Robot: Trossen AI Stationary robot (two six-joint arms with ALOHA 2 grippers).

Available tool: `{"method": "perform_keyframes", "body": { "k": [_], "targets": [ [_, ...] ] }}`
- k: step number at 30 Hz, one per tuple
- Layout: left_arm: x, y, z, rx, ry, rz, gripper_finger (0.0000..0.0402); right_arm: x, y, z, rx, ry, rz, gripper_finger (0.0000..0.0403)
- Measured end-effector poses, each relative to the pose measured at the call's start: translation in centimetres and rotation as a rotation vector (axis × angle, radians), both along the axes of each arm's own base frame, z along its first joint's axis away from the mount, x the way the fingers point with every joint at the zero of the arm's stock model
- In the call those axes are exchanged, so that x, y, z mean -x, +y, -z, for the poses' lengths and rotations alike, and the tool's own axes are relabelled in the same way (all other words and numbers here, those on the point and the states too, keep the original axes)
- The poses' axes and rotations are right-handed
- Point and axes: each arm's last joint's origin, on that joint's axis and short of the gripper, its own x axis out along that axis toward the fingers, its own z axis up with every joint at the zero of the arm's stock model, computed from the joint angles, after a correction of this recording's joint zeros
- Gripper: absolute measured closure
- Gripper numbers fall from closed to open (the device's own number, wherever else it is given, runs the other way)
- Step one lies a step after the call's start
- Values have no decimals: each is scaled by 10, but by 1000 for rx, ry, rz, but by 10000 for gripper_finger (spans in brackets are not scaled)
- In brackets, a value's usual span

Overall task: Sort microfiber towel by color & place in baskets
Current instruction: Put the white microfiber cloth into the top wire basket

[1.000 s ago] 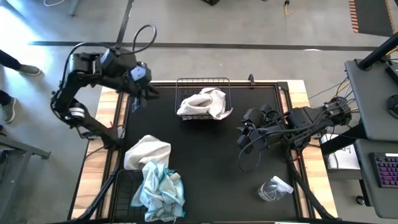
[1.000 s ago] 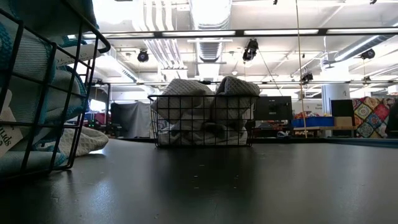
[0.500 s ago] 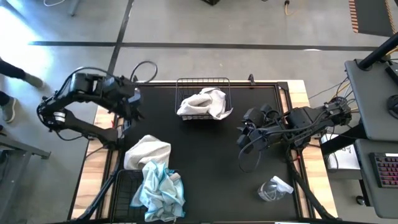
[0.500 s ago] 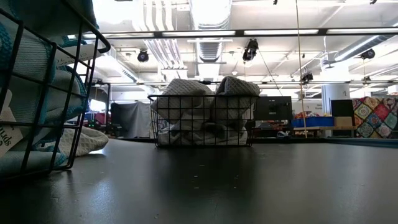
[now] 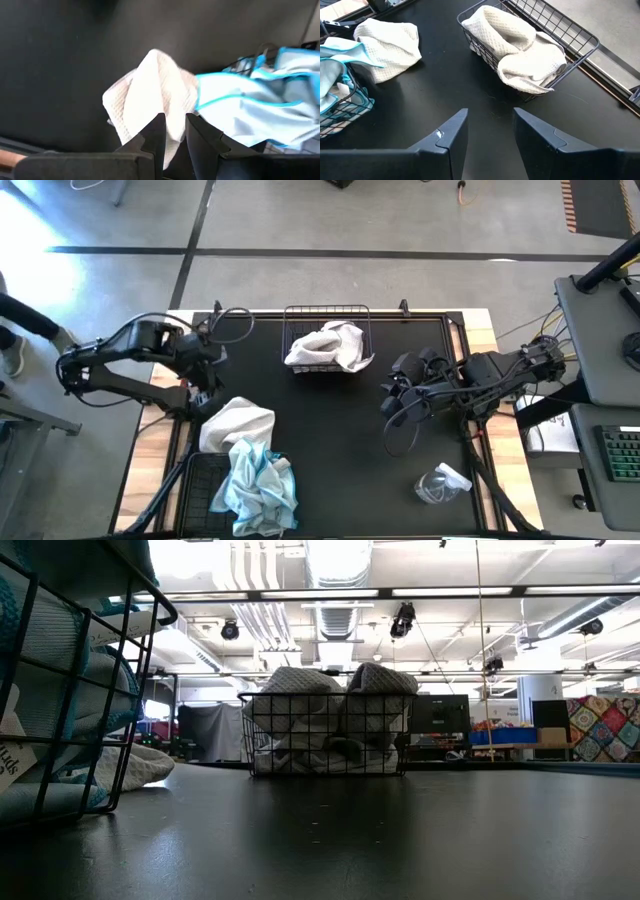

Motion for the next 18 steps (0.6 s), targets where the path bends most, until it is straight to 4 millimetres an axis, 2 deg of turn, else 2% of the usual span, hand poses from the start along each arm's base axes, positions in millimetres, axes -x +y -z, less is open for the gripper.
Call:
{"method": "perform_keyframes", "body": {
  "k": [10,18],
  "targets": [
    [2,-1,62,37,130,0,342,0,0,0,-5,-4,7,257],
    [2,-1,98,45,167,-16,342,0,0,0,-21,-14,27,257]
  ]
}}
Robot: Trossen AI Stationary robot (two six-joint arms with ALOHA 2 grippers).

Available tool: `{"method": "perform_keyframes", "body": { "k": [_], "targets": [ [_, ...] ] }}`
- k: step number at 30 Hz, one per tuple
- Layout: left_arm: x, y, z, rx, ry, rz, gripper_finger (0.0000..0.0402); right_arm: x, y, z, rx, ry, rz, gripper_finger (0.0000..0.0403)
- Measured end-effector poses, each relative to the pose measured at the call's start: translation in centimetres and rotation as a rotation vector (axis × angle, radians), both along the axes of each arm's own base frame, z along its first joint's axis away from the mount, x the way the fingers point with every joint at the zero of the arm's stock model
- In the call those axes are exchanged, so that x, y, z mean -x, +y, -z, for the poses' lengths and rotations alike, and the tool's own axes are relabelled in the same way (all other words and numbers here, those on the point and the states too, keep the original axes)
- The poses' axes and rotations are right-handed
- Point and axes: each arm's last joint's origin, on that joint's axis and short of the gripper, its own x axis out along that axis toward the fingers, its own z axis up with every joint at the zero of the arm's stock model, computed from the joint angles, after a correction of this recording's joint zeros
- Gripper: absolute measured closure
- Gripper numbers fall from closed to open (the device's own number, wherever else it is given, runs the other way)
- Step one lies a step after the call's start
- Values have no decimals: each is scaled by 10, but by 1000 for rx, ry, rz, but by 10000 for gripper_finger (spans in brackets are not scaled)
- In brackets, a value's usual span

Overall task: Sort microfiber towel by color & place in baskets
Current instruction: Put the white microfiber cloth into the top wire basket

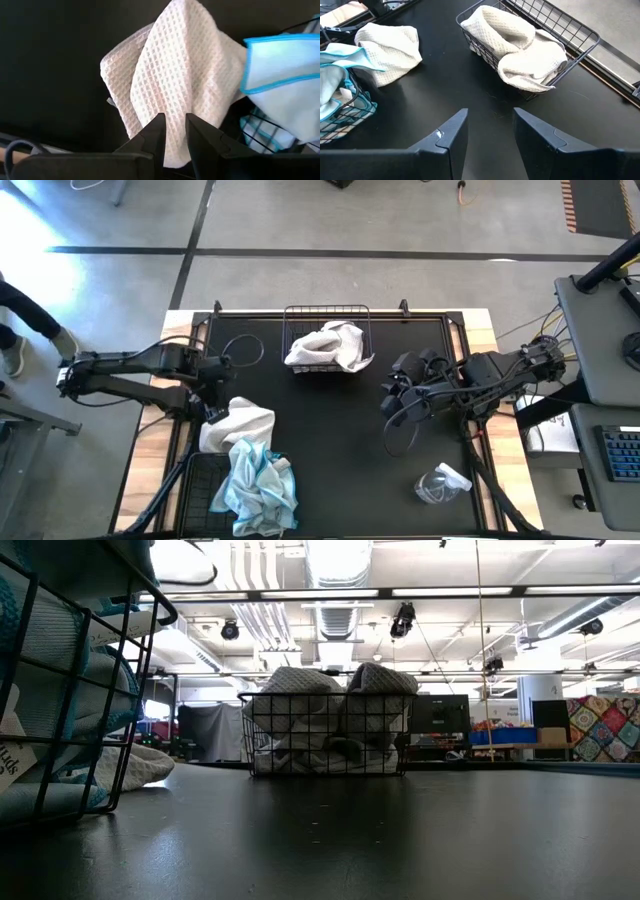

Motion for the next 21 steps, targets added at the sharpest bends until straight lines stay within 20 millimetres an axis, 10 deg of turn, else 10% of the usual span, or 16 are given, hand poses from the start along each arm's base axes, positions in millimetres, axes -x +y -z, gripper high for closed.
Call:
{"method": "perform_keyframes", "body": {
  "k": [21],
  "targets": [
    [1,-2,80,93,53,-69,342,0,0,0,-14,-9,18,257]
  ]
}}
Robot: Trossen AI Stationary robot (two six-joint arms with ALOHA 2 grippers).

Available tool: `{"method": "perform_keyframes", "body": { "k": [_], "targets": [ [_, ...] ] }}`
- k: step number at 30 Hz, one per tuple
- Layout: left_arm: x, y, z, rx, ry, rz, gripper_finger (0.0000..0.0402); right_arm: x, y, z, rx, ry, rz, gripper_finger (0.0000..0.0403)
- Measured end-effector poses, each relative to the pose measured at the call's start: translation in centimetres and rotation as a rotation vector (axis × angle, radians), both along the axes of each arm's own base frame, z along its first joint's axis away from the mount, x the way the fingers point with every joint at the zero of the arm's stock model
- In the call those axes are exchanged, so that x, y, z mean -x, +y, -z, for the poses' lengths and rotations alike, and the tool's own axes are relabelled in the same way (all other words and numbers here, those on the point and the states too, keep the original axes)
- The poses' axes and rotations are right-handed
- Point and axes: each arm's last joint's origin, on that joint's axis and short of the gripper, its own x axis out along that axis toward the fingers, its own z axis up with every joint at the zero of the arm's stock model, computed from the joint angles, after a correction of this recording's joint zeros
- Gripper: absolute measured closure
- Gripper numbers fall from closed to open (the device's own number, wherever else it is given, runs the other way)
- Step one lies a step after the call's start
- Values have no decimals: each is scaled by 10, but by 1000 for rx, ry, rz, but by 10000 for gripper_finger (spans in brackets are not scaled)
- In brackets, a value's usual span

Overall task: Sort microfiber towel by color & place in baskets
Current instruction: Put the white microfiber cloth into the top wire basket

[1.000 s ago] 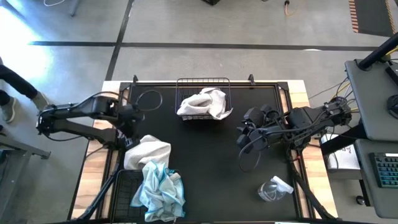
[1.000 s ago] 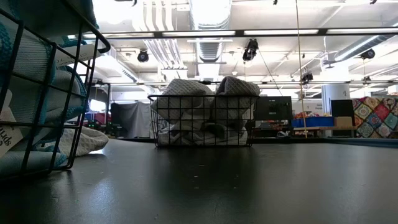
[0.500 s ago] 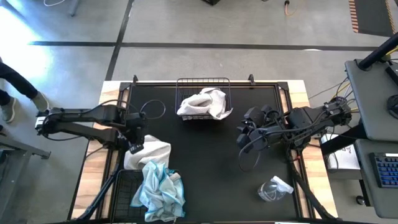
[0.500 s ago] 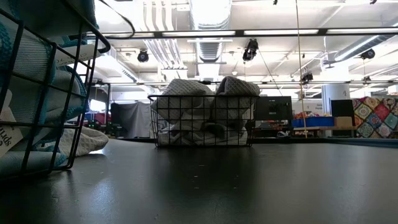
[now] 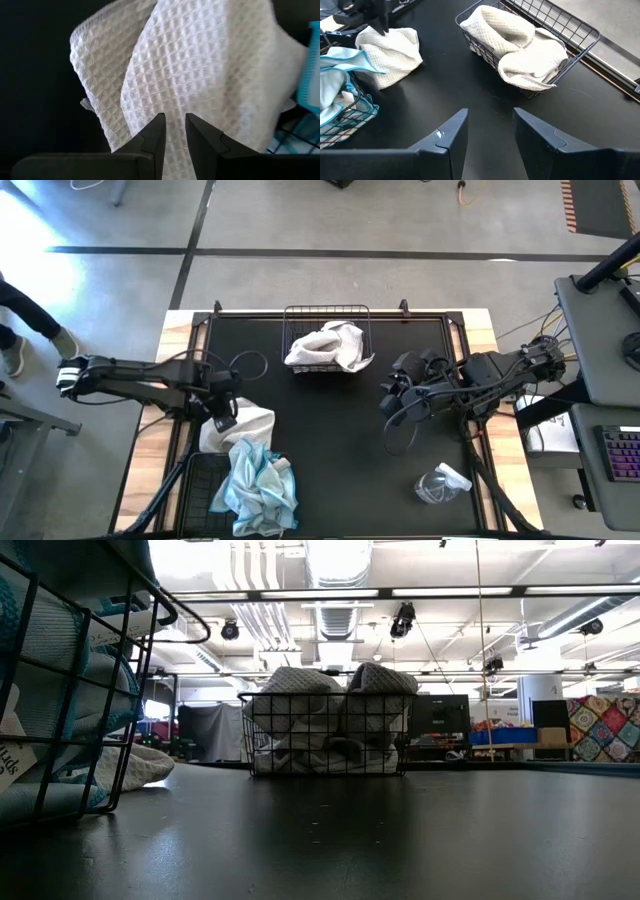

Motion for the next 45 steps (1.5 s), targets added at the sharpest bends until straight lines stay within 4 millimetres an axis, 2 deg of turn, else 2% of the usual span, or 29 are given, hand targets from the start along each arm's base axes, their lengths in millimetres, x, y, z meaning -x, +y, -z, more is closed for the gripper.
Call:
{"method": "perform_keyframes", "body": {
  "k": [11,29,45],
  "targets": [
    [2,0,14,8,61,-24,337,0,0,0,1,0,-1,257],
    [-20,1,34,5,122,6,275,0,0,0,1,1,-2,257],
    [-32,2,57,17,250,64,271,0,0,0,1,2,-2,257]
  ]
}}
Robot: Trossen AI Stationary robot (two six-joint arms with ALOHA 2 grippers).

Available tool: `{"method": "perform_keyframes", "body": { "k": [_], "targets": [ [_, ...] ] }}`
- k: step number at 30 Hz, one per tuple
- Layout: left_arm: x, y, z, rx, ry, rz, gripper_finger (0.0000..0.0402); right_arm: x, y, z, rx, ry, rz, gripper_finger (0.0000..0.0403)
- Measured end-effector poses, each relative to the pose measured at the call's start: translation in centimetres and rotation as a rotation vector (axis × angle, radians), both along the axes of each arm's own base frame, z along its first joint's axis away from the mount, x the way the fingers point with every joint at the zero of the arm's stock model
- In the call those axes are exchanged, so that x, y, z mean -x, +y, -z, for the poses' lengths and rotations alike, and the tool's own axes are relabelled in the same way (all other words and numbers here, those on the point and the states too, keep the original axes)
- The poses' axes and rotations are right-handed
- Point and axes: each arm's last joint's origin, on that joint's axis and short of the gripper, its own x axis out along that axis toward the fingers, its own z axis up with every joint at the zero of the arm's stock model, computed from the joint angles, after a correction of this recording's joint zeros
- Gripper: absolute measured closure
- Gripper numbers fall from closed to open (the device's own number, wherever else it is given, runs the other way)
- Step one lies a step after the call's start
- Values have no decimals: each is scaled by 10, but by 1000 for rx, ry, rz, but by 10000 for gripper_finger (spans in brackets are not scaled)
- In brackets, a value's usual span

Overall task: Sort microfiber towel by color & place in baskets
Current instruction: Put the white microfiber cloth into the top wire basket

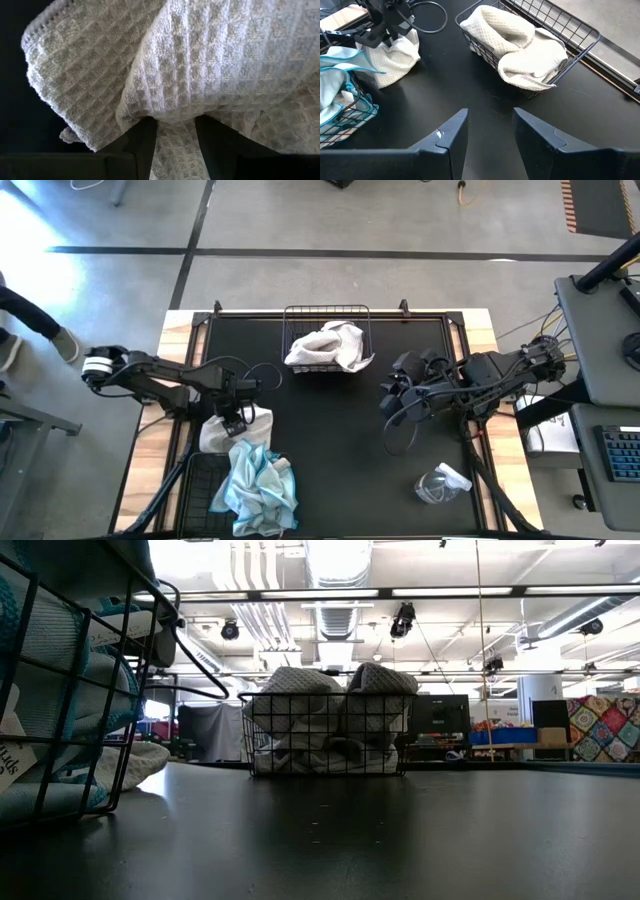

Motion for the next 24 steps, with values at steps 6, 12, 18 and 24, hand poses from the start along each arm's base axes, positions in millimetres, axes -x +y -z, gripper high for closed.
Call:
{"method": "perform_keyframes", "body": {
  "k": [6,12,18,24],
  "targets": [
    [1,0,-2,-4,-20,0,271,0,0,0,0,0,0,257],
    [1,0,-3,-8,-27,-14,277,0,0,0,0,0,0,257],
    [1,0,-3,-18,-22,-21,313,0,0,0,0,0,0,257],
    [1,0,-2,-20,-23,-25,361,0,0,0,0,0,0,257]
  ]
}}
